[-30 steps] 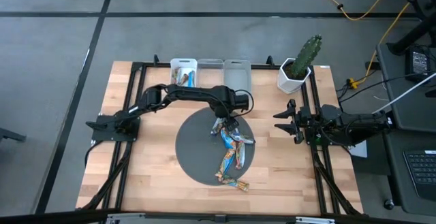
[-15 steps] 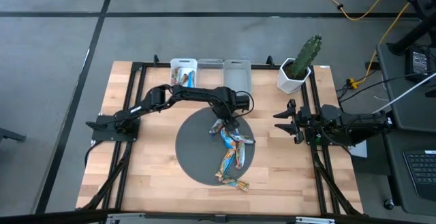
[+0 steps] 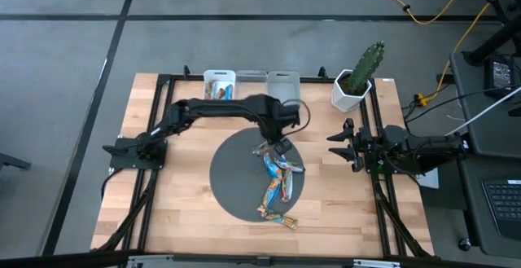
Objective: Pick and place Granola Bars by type
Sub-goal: Put the blue granola bar into the gray bin
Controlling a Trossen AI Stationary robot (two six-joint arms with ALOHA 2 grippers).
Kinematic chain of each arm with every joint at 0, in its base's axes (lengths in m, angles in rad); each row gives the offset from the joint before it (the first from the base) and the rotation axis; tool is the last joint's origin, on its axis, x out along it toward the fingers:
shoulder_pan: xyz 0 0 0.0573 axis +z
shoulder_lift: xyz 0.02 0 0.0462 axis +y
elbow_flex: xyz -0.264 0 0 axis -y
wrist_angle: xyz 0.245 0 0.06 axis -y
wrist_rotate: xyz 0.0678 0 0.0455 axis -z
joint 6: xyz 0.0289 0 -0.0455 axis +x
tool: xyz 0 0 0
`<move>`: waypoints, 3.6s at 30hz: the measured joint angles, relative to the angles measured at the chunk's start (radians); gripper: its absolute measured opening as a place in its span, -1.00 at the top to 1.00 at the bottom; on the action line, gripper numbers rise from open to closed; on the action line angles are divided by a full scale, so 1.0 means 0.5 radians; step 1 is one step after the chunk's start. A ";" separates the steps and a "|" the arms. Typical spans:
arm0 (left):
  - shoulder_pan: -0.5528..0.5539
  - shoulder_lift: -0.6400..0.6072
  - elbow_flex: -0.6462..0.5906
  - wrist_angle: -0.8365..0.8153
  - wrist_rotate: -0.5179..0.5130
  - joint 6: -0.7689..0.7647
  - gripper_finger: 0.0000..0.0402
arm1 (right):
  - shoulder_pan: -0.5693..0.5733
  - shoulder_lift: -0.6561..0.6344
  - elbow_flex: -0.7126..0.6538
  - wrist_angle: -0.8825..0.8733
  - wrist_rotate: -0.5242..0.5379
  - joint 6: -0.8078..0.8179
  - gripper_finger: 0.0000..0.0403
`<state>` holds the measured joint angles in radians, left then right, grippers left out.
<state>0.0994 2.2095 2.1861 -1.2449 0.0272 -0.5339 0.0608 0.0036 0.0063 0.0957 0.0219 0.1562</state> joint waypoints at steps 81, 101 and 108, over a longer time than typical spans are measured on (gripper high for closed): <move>-0.241 -0.973 0.329 0.545 -0.492 0.673 0.27 | -0.229 1.886 2.010 -0.208 -0.090 -0.494 0.77; -0.428 -1.051 0.291 0.475 -0.750 0.729 0.13 | -1.026 2.422 2.769 -1.084 -0.407 -0.582 0.76; -0.438 -1.051 0.291 0.475 -0.750 0.726 0.14 | -1.250 2.838 2.997 -1.227 -0.566 -0.642 0.80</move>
<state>-0.1195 1.6840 2.3318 -1.0073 -0.3480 -0.1707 -0.5639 1.4226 1.5050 -0.5180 -0.2610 -0.1649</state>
